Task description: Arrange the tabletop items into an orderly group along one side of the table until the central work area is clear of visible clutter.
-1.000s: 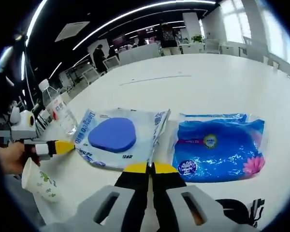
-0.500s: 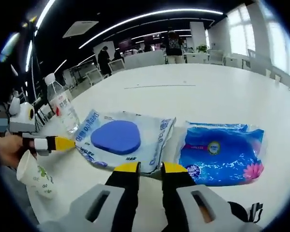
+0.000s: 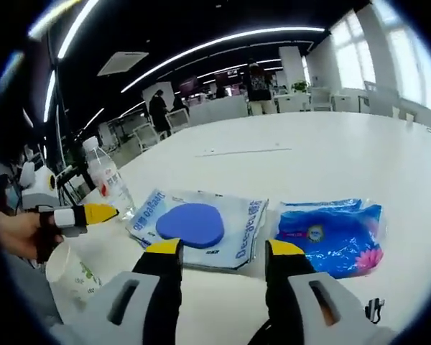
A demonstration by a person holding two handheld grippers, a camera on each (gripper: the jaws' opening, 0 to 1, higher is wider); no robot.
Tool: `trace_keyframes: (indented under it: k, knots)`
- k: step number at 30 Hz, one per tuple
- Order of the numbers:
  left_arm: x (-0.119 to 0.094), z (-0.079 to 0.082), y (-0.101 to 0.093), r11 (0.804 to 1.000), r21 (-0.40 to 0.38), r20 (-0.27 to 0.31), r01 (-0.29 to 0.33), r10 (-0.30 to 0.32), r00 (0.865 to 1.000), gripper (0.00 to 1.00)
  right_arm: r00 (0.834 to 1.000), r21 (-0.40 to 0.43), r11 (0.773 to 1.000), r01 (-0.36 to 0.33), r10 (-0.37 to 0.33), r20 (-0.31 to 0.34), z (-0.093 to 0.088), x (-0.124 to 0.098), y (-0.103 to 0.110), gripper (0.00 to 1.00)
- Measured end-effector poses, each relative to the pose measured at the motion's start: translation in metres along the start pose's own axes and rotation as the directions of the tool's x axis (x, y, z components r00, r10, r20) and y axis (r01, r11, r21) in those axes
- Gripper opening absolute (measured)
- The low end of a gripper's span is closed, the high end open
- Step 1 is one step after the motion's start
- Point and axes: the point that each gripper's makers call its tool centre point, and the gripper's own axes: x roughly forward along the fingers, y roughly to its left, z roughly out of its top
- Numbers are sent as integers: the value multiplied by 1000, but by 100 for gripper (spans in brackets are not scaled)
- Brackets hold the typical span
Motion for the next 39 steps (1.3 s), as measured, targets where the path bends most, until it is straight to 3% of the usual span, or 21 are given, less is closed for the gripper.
trace_keyframes:
  k: [4, 5, 7, 11, 15, 19, 25, 39]
  knots:
    - [-6, 9, -6, 999, 33, 27, 25, -26, 999, 44, 998, -13, 999, -34, 35, 52, 12, -7, 9, 51]
    - [-10, 13, -8, 999, 27, 41, 32, -33, 999, 47, 994, -12, 998, -65, 66, 91, 21, -11, 17, 56]
    - [-16, 20, -13, 998, 16, 72, 55, -56, 996, 53, 989, -20, 995, -97, 99, 109, 27, -17, 25, 66]
    - [-28, 30, -24, 994, 54, 117, 90, -96, 989, 81, 981, -54, 989, -137, 143, 132, 35, -27, 38, 82]
    - [-41, 34, -44, 974, 159, 121, 160, -180, 976, 96, 971, -61, 983, -175, 182, 156, 39, -35, 47, 86]
    - [-50, 18, -50, 952, 250, 8, 177, -185, 983, 96, 963, -70, 976, -205, 214, 162, 41, -41, 57, 88]
    - [-64, 19, -48, 971, 177, 24, 162, -169, 985, 96, 958, -70, 974, -216, 225, 176, 46, -53, 62, 89]
    - [-87, 24, -44, 975, 170, 68, 144, -157, 985, 96, 962, -58, 976, -209, 216, 168, 44, -60, 65, 85]
